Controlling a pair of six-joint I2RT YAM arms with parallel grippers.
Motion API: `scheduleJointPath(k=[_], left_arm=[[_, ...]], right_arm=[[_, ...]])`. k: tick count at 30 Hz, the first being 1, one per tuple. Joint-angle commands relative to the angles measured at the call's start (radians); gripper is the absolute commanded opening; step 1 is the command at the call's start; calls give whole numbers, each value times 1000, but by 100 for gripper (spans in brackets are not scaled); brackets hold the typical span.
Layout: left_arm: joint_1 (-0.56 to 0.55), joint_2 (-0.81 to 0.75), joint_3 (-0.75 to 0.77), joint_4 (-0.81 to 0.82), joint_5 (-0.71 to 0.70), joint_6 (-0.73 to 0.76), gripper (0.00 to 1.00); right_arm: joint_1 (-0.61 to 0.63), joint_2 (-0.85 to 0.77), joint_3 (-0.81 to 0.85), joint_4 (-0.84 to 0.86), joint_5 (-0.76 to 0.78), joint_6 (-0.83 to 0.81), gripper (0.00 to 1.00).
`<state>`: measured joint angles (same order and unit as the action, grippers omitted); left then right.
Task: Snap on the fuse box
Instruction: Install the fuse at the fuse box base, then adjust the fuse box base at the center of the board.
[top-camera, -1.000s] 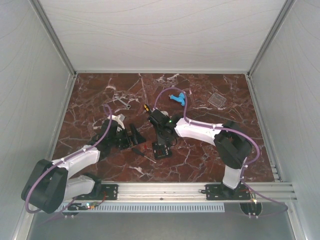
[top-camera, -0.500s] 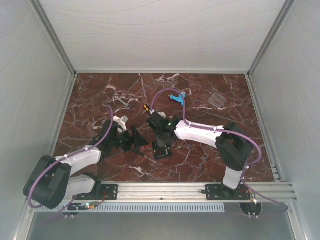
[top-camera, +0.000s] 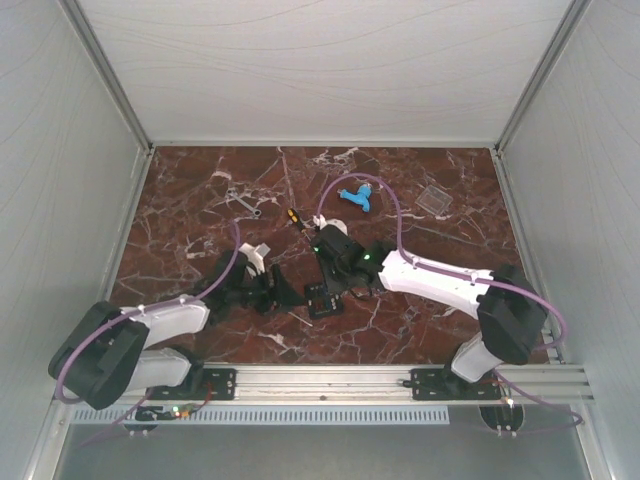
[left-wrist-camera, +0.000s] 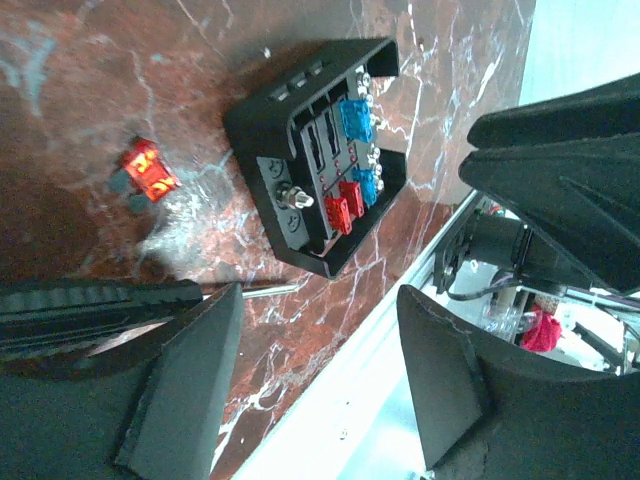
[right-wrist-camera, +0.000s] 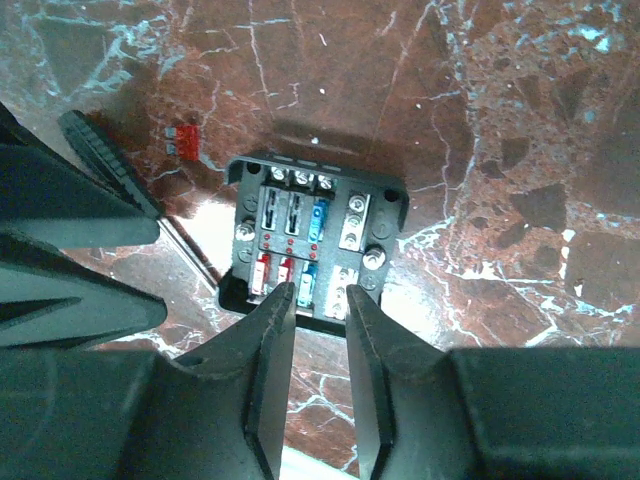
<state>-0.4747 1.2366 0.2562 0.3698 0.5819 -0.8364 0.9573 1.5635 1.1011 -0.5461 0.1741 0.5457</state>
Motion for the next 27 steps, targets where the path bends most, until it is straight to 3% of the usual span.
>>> scheduleJointPath(k=[1,17,27], left_arm=[[-56,32,21,76,-27,-33,61],[-220,200,123,118,-107,-70,42],[-250,279,203,133,-113,-77,45]], right_arm=[[4,-53,-43,49,45,8,25],[-8,-186,-175,127,67,4,28],[-14,-190,-204,159,45,-36,25]])
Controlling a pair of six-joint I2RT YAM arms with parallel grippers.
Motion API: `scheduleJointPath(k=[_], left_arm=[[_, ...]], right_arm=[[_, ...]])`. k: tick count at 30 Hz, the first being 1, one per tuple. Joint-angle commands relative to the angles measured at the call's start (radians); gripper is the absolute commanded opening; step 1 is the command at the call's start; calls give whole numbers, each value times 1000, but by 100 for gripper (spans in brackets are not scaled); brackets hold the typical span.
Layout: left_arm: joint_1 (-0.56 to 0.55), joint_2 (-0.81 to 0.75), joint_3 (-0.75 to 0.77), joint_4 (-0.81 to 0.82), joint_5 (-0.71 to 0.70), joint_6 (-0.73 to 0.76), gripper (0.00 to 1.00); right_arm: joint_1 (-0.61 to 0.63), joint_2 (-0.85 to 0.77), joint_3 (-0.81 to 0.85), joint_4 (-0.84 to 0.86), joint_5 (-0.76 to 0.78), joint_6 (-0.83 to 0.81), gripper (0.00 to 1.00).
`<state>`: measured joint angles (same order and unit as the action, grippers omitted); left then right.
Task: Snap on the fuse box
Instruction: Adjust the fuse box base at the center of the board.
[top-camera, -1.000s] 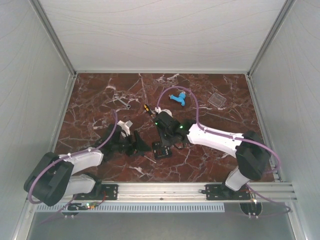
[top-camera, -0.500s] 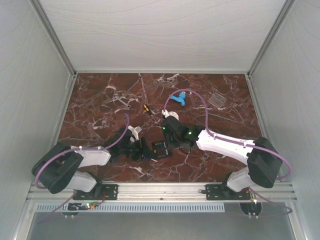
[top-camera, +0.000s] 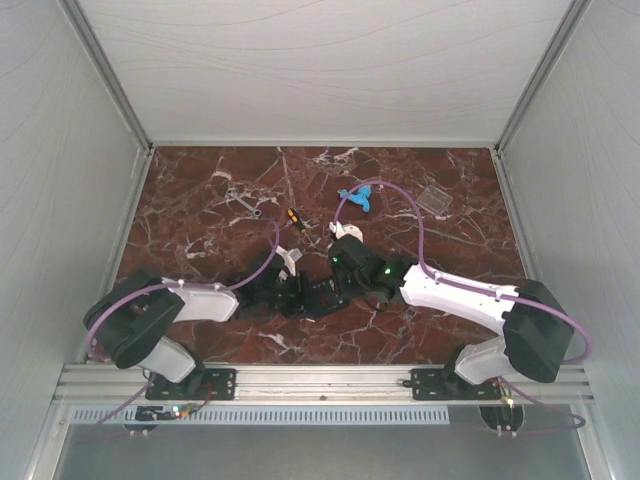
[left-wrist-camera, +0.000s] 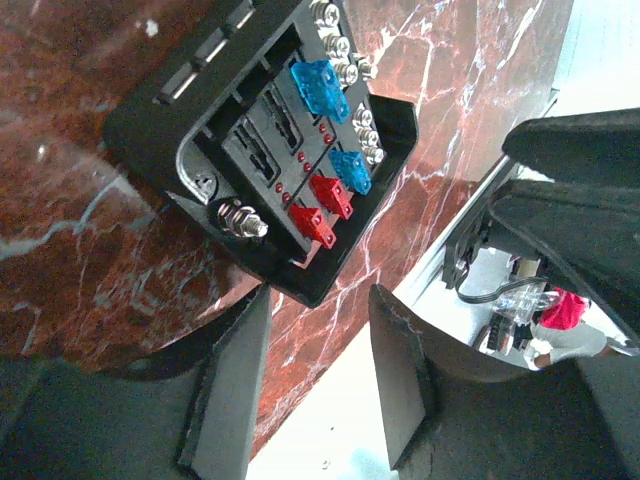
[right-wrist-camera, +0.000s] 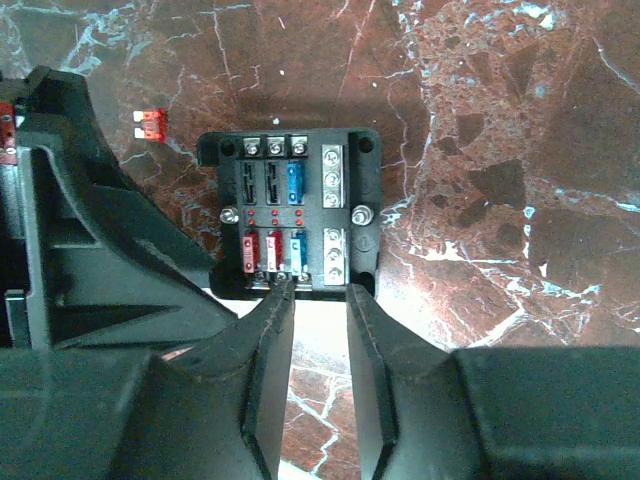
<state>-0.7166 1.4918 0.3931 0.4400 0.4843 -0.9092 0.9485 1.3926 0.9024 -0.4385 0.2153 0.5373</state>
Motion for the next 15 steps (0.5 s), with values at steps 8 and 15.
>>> scheduleJointPath(k=[8,15], left_arm=[[43,-97,3,53,-63,-10,47],[145,-149,34,-68,-76,68,49]], right_arm=[[-11,51,45,69,-30,-100,21],[-12,119,97,73,-26,-132,18]])
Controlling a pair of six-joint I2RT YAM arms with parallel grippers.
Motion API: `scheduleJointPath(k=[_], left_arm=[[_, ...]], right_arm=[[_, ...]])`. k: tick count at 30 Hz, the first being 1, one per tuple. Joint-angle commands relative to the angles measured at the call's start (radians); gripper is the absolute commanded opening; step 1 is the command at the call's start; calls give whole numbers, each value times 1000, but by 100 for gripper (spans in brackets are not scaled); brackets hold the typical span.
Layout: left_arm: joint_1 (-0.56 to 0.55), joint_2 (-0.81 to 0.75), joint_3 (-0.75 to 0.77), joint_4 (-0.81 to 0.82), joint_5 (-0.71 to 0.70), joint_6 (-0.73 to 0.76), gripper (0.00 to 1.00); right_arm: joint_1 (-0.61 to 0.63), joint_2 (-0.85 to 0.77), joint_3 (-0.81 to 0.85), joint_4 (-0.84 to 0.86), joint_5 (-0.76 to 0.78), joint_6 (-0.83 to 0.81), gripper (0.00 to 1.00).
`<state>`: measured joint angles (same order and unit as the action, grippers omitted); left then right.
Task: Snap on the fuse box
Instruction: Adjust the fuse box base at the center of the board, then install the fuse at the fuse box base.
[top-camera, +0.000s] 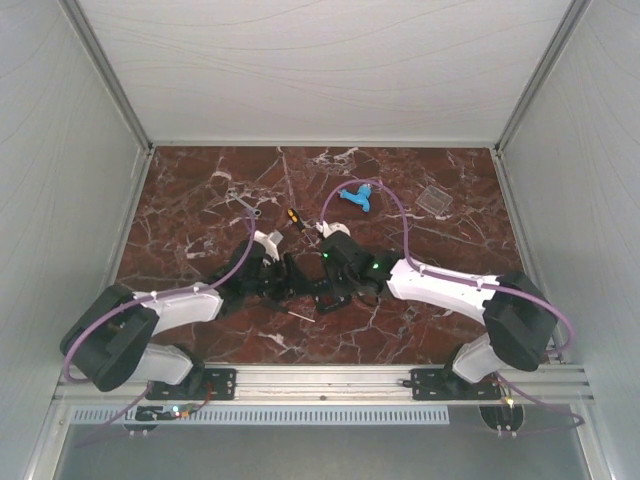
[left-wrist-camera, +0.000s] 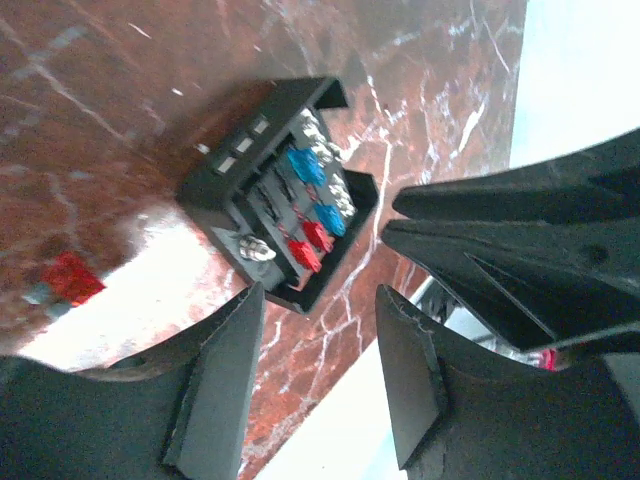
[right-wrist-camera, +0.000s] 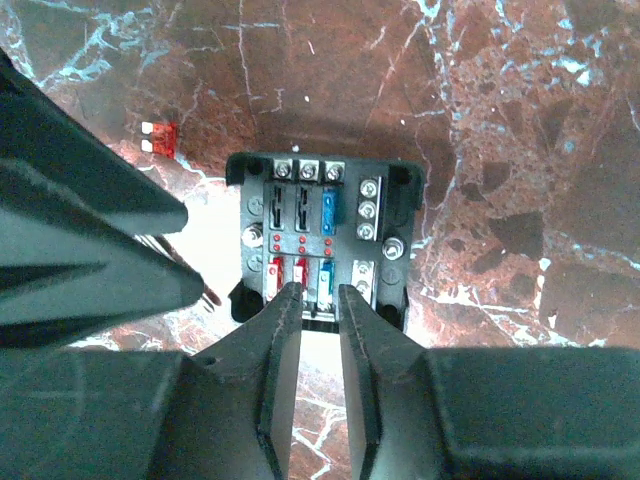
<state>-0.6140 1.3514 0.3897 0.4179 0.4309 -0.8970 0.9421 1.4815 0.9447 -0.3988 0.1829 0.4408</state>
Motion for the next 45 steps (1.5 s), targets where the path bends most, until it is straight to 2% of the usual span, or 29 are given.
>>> scheduleJointPath(k=[1,13,33,45], left_arm=[[55,2,47,-49,-17,65,49],[105,165,145,-36,46,111,44],[104,229,167,-21,88,112,31],[103,230,163,-17,92,108,28]], right_arm=[[-5,39,61,34,9,-38,18],[-15,161,139,-8,52,-21,11],[-22,223,192,-49,51,-19,8],[-22,278,227,-130,52,-7,4]])
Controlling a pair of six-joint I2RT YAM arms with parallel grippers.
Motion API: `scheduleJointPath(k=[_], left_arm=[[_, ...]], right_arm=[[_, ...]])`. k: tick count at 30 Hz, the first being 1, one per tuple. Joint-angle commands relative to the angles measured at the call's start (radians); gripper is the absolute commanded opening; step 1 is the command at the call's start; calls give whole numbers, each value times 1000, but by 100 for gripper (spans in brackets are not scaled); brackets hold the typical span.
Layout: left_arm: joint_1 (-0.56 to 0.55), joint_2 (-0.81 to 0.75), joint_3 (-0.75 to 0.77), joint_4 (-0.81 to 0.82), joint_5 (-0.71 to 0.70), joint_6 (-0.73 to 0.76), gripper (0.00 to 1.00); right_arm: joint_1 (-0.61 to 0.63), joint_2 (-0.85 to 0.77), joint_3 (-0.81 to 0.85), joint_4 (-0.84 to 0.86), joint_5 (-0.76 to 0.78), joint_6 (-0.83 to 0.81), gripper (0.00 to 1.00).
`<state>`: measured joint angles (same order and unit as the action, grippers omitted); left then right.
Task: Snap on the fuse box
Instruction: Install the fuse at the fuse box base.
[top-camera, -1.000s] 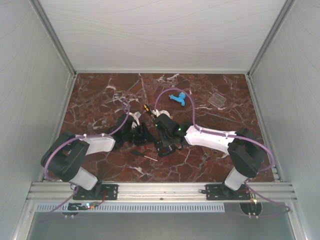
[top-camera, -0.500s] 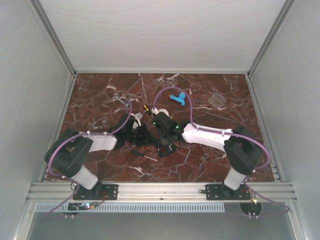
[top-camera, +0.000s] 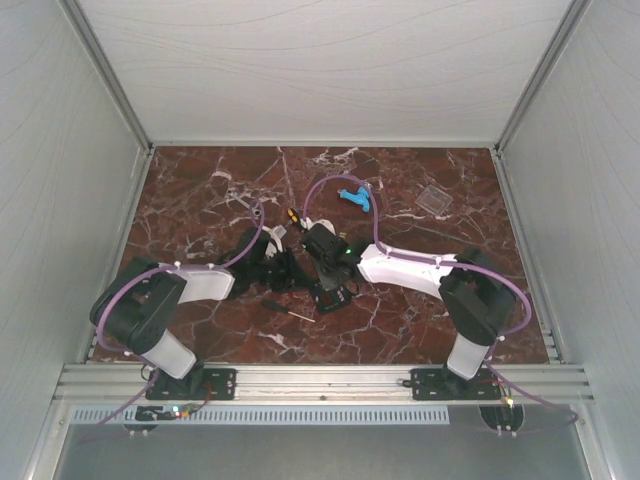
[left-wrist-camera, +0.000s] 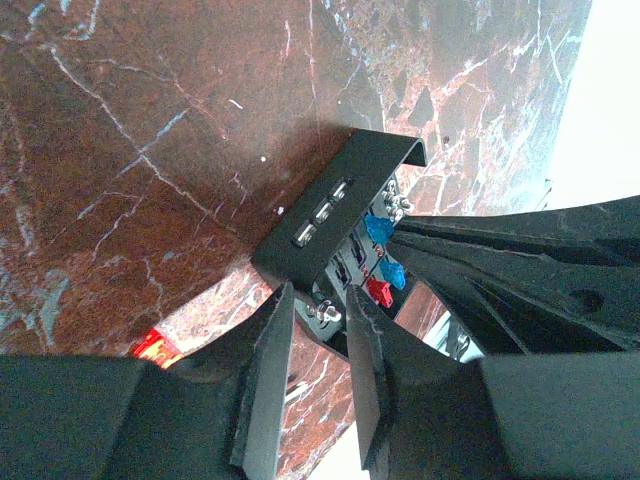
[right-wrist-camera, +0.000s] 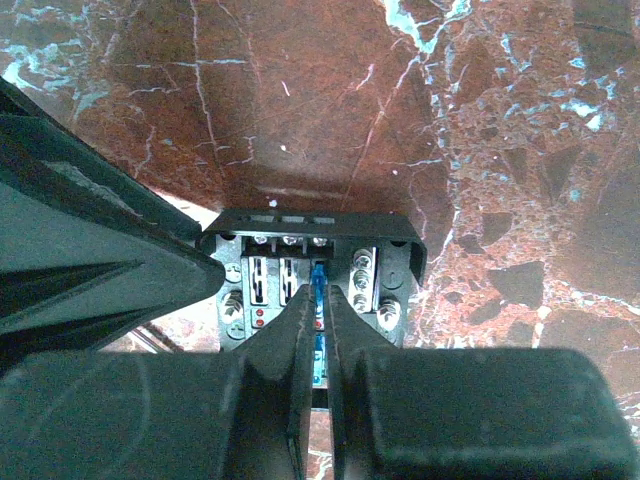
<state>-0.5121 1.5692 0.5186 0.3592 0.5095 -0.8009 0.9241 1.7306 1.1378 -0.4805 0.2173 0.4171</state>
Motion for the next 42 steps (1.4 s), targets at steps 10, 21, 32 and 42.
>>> scheduleJointPath(k=[10,21,32,42], left_arm=[[2,14,30,43,15,12,25],[2,15,29,44,20,12,22],[1,12,24,46,18,12,20],[1,13,21,45,15,9,19]], right_arm=[[-39,54,30,-96,-17,19,0],[-44,138,44,-77,-67,-8,0],[-64,145,17,-87,-29,-9,0],[-53,87,-72,-108,-38,-5,0]])
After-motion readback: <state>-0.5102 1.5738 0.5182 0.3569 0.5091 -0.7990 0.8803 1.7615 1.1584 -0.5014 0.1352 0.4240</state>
